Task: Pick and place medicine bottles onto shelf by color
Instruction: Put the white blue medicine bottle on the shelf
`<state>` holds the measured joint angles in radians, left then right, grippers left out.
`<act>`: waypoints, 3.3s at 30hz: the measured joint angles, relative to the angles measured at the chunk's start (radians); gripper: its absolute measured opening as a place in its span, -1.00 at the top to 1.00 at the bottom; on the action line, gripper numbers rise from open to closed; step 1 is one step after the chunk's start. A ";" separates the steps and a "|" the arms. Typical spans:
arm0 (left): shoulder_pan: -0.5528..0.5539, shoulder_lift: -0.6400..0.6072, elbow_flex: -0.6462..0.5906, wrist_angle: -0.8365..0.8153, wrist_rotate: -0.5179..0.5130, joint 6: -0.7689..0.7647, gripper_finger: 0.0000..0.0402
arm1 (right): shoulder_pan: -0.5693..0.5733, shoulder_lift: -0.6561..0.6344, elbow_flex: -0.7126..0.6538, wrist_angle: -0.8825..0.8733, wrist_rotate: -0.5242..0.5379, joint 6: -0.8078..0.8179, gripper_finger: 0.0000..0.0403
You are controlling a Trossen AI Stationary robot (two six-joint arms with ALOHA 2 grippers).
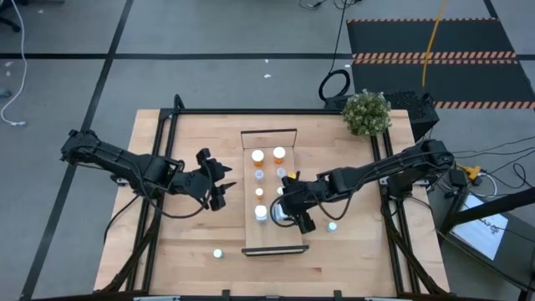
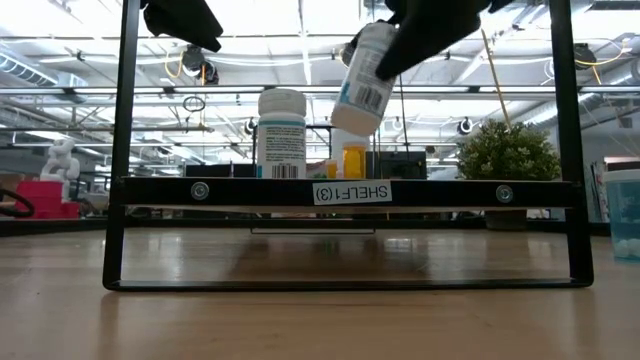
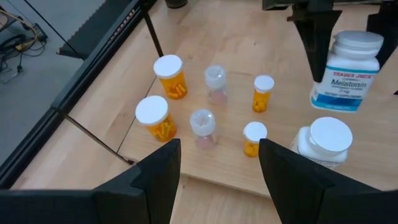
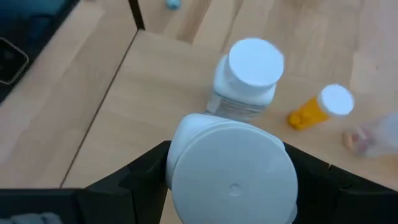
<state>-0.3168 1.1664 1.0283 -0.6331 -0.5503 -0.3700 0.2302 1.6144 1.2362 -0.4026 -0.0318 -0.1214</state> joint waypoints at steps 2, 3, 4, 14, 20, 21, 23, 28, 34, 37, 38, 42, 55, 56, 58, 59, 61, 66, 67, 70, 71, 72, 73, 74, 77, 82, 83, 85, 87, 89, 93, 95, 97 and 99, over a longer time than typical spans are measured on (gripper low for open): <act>0.000 0.000 0.000 0.000 0.000 0.000 -0.09 | 0.001 0.002 0.000 -0.016 0.000 -0.011 -0.23; 0.000 0.000 0.000 0.000 0.000 -0.001 -0.09 | 0.001 0.002 -0.001 -0.018 0.000 -0.015 -0.23; 0.000 0.000 0.000 0.000 0.000 -0.001 -0.09 | 0.001 0.001 -0.001 -0.018 0.001 -0.019 -0.23; 0.000 0.000 0.000 0.001 0.000 0.005 -0.09 | 0.001 0.001 -0.001 -0.044 0.000 -0.051 -0.23; 0.000 0.000 0.000 0.001 0.000 0.009 -0.09 | 0.001 0.022 -0.001 -0.033 0.000 -0.056 -0.23; 0.000 0.000 0.000 0.001 0.000 0.008 -0.09 | 0.001 0.030 -0.002 -0.039 0.000 -0.056 -0.23; 0.000 0.000 0.000 0.001 0.000 0.008 -0.09 | 0.001 0.042 -0.002 -0.031 -0.001 -0.054 -0.23; 0.000 0.000 0.000 0.001 0.001 0.008 -0.09 | 0.001 0.062 -0.002 -0.032 -0.003 -0.055 -0.23; 0.000 0.000 0.000 0.001 0.000 0.008 -0.09 | 0.001 0.064 -0.002 -0.047 -0.002 -0.059 -0.23; 0.000 0.000 0.000 0.001 0.000 0.016 -0.09 | 0.001 0.064 -0.002 -0.046 0.001 -0.063 -0.23; 0.000 0.000 0.000 0.001 0.001 0.018 -0.09 | 0.001 0.064 -0.002 -0.045 0.002 -0.063 -0.24; 0.000 0.000 0.000 0.001 0.000 0.018 -0.09 | 0.001 0.064 -0.002 -0.043 0.003 -0.058 -0.30; 0.000 0.000 0.000 0.001 0.001 0.019 -0.09 | 0.001 0.070 -0.002 -0.029 0.007 -0.048 -0.32; 0.000 0.000 0.000 0.001 0.001 0.019 -0.09 | 0.001 0.070 -0.002 -0.028 0.008 -0.047 -0.32; 0.000 0.000 0.000 0.001 0.001 0.019 -0.09 | 0.001 0.070 -0.002 -0.019 0.008 -0.038 -0.32; 0.000 0.000 0.000 0.001 0.001 0.019 -0.09 | 0.001 0.070 -0.002 -0.015 0.008 -0.033 -0.32; 0.000 0.000 0.000 0.001 0.001 0.020 -0.09 | 0.001 0.070 -0.002 -0.015 0.011 -0.020 -0.32; 0.000 0.000 0.000 0.001 0.001 0.020 -0.09 | 0.000 0.070 -0.002 -0.015 0.038 0.024 -0.33; 0.000 0.000 0.000 0.001 0.001 0.020 -0.09 | 0.000 0.070 -0.002 -0.014 0.038 0.033 -0.33; 0.000 0.000 0.000 0.001 0.001 0.020 -0.09 | 0.000 0.070 -0.002 -0.012 0.039 0.061 -0.33; 0.000 0.000 0.000 0.001 0.001 0.020 -0.09 | 0.000 0.070 -0.002 -0.012 0.039 0.073 -0.33; 0.000 0.000 0.000 0.001 0.001 0.020 -0.09 | 0.000 0.070 -0.002 -0.012 0.039 0.086 -0.33; 0.000 0.000 0.000 0.001 0.001 0.021 -0.09 | 0.000 0.070 -0.002 -0.012 0.039 0.100 -0.33; 0.000 0.000 0.000 0.001 0.001 0.021 -0.09 | 0.000 0.070 -0.002 -0.012 0.039 0.114 -0.33; 0.000 0.000 0.000 0.001 0.001 0.021 -0.09 | 0.000 0.070 -0.002 -0.013 0.039 0.151 -0.31; 0.000 0.000 0.000 0.001 0.001 0.021 -0.09 | 0.000 0.070 -0.002 -0.012 0.039 0.206 -0.23; 0.000 0.000 0.000 0.001 0.001 0.021 -0.09 | 0.000 0.070 -0.002 -0.012 0.039 0.213 -0.21; 0.000 0.000 0.000 0.001 0.001 0.021 -0.09 | 0.000 0.070 -0.002 -0.012 0.039 0.215 -0.17; 0.000 0.000 0.000 0.001 0.001 0.021 -0.09 | 0.000 0.070 -0.002 -0.011 0.039 0.216 -0.14; 0.000 0.000 0.000 0.001 0.001 0.021 -0.09 | 0.000 0.070 -0.002 -0.010 0.039 0.233 -0.13; 0.000 0.000 0.000 0.001 0.001 0.021 -0.09 | 0.000 0.070 -0.002 -0.010 0.054 0.268 -0.14; 0.000 0.000 -0.001 0.001 0.001 0.021 -0.09 | 0.001 0.070 -0.002 -0.011 0.064 0.281 -0.14; 0.000 0.000 -0.001 0.001 0.001 0.021 -0.09 | 0.000 0.070 -0.002 -0.011 0.064 0.292 -0.14; 0.000 0.000 -0.001 0.001 0.001 0.021 -0.09 | 0.001 0.070 -0.002 -0.011 0.064 0.293 -0.14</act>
<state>-0.3164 1.1664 1.0275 -0.6323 -0.5495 -0.3485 0.2309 1.6840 1.2343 -0.4137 0.0326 0.1715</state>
